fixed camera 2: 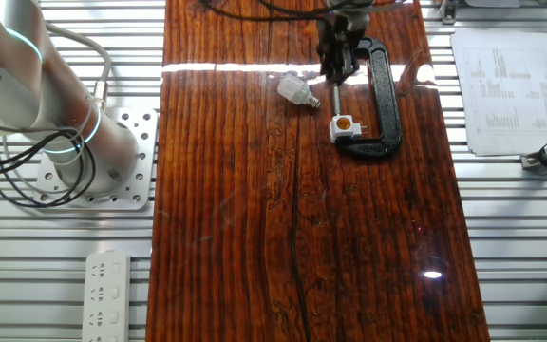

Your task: Install the light bulb by rotating it

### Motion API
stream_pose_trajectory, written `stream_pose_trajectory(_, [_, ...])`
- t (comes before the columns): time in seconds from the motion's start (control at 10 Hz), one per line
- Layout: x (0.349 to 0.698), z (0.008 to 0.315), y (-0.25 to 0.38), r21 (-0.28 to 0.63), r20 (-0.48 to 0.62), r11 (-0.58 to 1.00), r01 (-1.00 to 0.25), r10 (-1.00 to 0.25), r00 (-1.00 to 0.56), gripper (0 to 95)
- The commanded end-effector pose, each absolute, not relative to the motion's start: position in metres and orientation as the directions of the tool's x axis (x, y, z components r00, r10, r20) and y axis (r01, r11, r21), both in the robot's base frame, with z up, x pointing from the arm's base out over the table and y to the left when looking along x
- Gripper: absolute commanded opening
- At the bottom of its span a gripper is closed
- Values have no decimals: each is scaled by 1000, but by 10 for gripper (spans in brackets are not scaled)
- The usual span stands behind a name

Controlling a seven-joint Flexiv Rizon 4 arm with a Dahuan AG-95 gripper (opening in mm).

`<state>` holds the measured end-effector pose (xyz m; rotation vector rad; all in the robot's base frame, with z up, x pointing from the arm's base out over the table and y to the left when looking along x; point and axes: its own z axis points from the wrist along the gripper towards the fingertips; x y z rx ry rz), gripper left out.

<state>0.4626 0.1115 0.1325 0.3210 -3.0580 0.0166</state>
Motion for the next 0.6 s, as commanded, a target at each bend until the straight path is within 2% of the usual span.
stream_pose_trajectory(0.1, [460,133,112,-15,65,978,-206,-205,-977,0])
stream_pose_trajectory(0.2, [460,133,112,-45,72,980,-195,-192,-979,190])
stream_pose_trajectory(0.5, [460,133,112,-39,85,979,-203,-199,-976,190])
stream_pose_trajectory(0.6, [460,133,112,-41,78,978,-205,-201,-976,570])
